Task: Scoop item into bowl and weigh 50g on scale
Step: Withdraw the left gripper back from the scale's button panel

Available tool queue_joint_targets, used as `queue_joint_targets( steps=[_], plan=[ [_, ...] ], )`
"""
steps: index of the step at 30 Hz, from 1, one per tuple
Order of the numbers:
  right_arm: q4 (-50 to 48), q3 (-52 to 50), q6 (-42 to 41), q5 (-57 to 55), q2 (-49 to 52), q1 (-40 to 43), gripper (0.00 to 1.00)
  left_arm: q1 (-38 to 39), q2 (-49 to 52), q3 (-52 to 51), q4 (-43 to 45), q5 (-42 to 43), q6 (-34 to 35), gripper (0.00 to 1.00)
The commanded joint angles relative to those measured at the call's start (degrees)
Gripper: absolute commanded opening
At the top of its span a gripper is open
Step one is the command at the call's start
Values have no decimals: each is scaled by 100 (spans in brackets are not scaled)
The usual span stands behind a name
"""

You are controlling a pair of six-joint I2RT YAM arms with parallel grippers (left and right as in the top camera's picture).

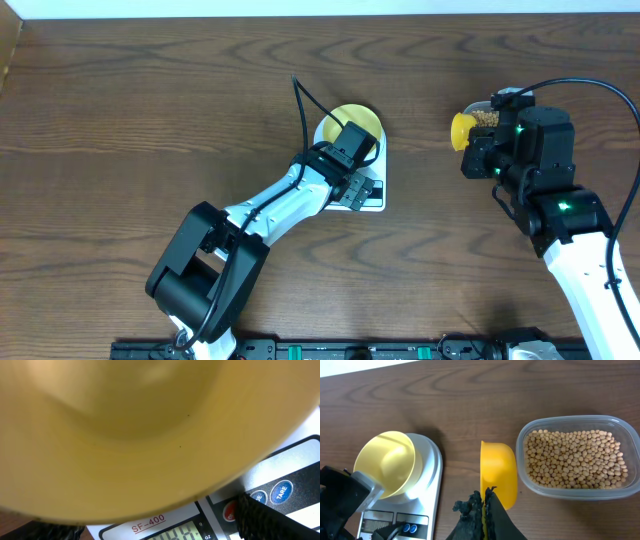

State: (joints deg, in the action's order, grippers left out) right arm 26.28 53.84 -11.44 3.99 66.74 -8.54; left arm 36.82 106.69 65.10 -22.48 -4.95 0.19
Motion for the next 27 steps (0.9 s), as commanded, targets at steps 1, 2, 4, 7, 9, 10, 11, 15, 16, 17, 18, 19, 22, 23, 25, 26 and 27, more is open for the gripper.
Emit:
queue_joint_targets(
  steps=[1, 2, 4, 7, 9, 10, 11, 15, 16, 17, 18, 19, 22, 23, 25, 26, 27],
  plan=[
    [-9, 120, 83, -85, 4, 26, 1, -9, 76, -188, -103, -151, -31, 97],
    [-9, 120, 83, -85, 4, 26, 1, -9, 13, -188, -109, -151, -31, 97],
    [-9, 120, 83, -85, 4, 26, 1, -9, -120, -188, -142, -151, -31, 97],
    [-9, 120, 83, -85, 4, 26, 1, -9, -365, -188, -225, -153, -31, 97],
    [-9, 120, 83, -85, 4, 26, 1, -9, -518, -188, -302, -153, -33, 97],
    [-9, 120, 85, -85, 4, 26, 1, -9, -586, -188, -339, -153, -33, 97],
    [-9, 120, 85, -85, 4, 26, 1, -11, -645, -188, -363, -153, -35, 96],
    [-11, 120, 85, -85, 4, 26, 1, -11, -774, -188, -393, -153, -35, 97],
    [-11, 120, 85, -85, 4, 26, 1, -9, -793, -188, -400, -153, -35, 97],
    [-11, 120, 85, -85, 4, 26, 1, -11, -807, -188, -404, -153, -35, 97],
    [-11, 120, 85, -85, 4, 26, 1, -9, -817, -188, -413, -153, -35, 97],
    [-11, 120, 85, -85, 4, 26, 1, -9, -835, -188, -426, -153, -35, 97],
    [-11, 120, 83, -85, 4, 26, 1, -9, -892, -188, -444, -153, -35, 97],
    [-11, 120, 85, -85, 4, 26, 1, -9, -916, -188, -444, -153, -37, 97],
    [-9, 120, 85, -85, 4, 26, 1, -11, -968, -188, -444, -153, -37, 97],
    [-9, 120, 83, -85, 4, 26, 1, -11, -1001, -188, -444, -153, -37, 97],
    [-9, 120, 83, -85, 4, 26, 1, -11, -1038, -188, -444, -153, -37, 97]
  ],
)
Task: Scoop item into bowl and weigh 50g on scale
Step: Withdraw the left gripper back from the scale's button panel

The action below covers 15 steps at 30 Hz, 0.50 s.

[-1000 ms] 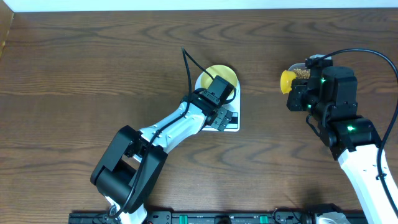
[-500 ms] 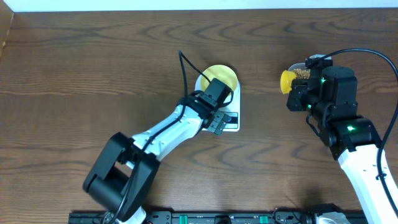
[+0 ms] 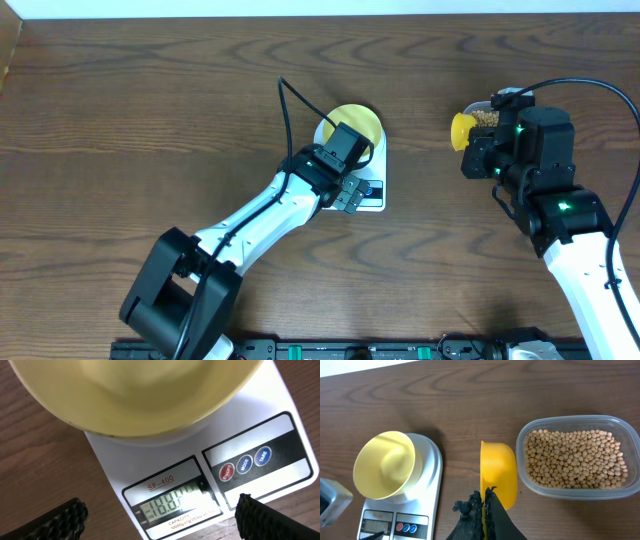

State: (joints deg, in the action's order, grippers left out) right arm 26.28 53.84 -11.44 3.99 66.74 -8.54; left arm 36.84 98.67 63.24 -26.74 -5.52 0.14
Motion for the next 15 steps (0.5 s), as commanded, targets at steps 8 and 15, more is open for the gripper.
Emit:
queue_joint_targets(
  steps=[8, 15],
  plan=[
    [31, 120, 85, -85, 4, 26, 1, -13, -487, -2, -17, -92, -35, 97],
    [28, 120, 85, -85, 4, 26, 1, -13, -909, -2, -179, -94, -304, 97]
  ],
)
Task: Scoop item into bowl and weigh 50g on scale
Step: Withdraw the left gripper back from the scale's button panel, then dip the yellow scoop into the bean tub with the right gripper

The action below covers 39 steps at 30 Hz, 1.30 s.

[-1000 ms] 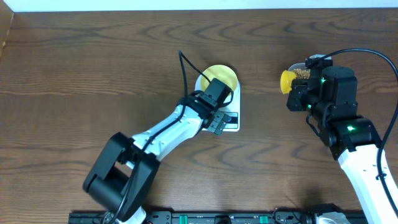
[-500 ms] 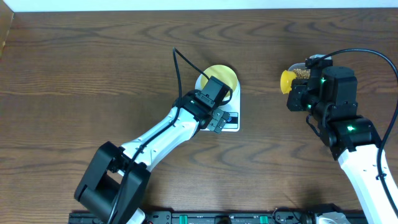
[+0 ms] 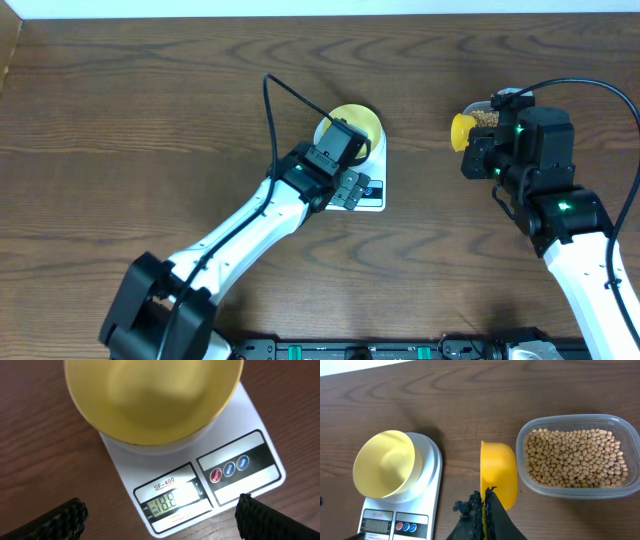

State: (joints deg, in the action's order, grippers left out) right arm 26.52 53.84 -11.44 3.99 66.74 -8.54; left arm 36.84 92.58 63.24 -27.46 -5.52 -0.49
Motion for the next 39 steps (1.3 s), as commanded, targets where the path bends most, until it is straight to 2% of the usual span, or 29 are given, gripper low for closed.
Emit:
queue_joint_targets(
  steps=[1, 7, 15, 21, 27, 39],
  plan=[
    [4, 120, 85, -85, 4, 26, 1, -13, -372, -2, -177, -96, -251, 97],
    [4, 120, 85, -85, 4, 26, 1, -11, -848, -2, -527, -94, -249, 97],
    [4, 120, 232, -83, 4, 26, 1, -13, -1661, -2, -529, -90, -247, 97],
    [-17, 120, 234, -90, 4, 26, 1, -52, -2238, -2, -662, 605, -249, 97],
    [-15, 120, 232, -90, 4, 26, 1, -52, -2771, -2, -1115, 640, -251, 97],
    [-144, 120, 162, -83, 2, 24, 1, -50, -3038, -2, -1285, 638, -249, 97]
  ],
)
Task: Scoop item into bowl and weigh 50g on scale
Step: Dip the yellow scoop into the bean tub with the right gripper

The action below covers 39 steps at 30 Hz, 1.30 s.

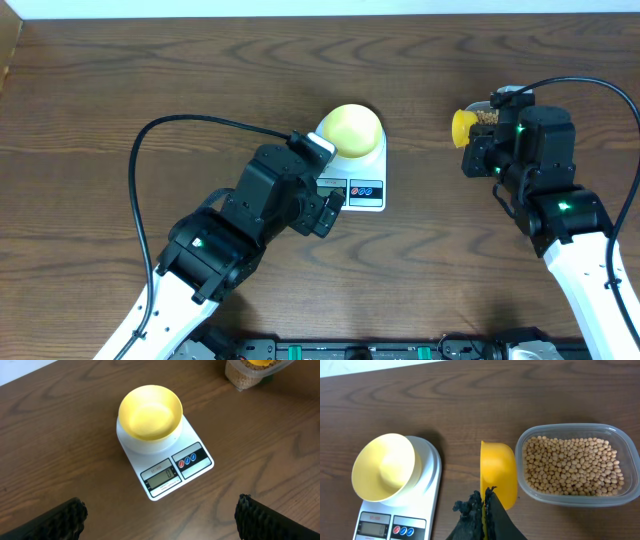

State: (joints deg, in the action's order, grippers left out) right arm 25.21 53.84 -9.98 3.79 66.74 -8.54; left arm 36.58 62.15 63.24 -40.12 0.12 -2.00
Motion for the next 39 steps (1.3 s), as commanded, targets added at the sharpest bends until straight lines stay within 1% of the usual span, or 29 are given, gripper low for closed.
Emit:
queue_joint_targets(
  steps=[1, 9, 14, 18, 21, 24, 28, 34, 39],
  plan=[
    [0, 120, -37, -63, 2, 24, 1, -26, 20, -2, -20, 74, -98, 97],
    [-168, 125, -72, -66, 2, 72, 1, -24, 44, -2, -17, 74, -98, 97],
    [39, 131, -55, 166, 2, 398, 1, -24, 44, -2, -20, 74, -98, 97],
    [192, 133, 289, 1043, 4, 929, 1, -24, 44, -2, -20, 74, -96, 97],
    [201, 133, 570, 1932, 4, 1467, 1, -24, 52, -2, -52, 76, -96, 97],
    [249, 133, 793, 2363, 44, 1967, 1, -24, 59, -2, -61, 76, -96, 97],
    [310, 133, 1132, 2380, 240, 2354, 1, -24, 70, -2, -61, 76, -96, 97],
    [216, 133, 1394, 2358, 662, 2387, 1, -24, 70, -2, -61, 76, -96, 97],
    [-155, 133, 1462, 2352, 1102, 2389, 1, -24, 70, -2, -61, 76, -96, 97]
  ],
)
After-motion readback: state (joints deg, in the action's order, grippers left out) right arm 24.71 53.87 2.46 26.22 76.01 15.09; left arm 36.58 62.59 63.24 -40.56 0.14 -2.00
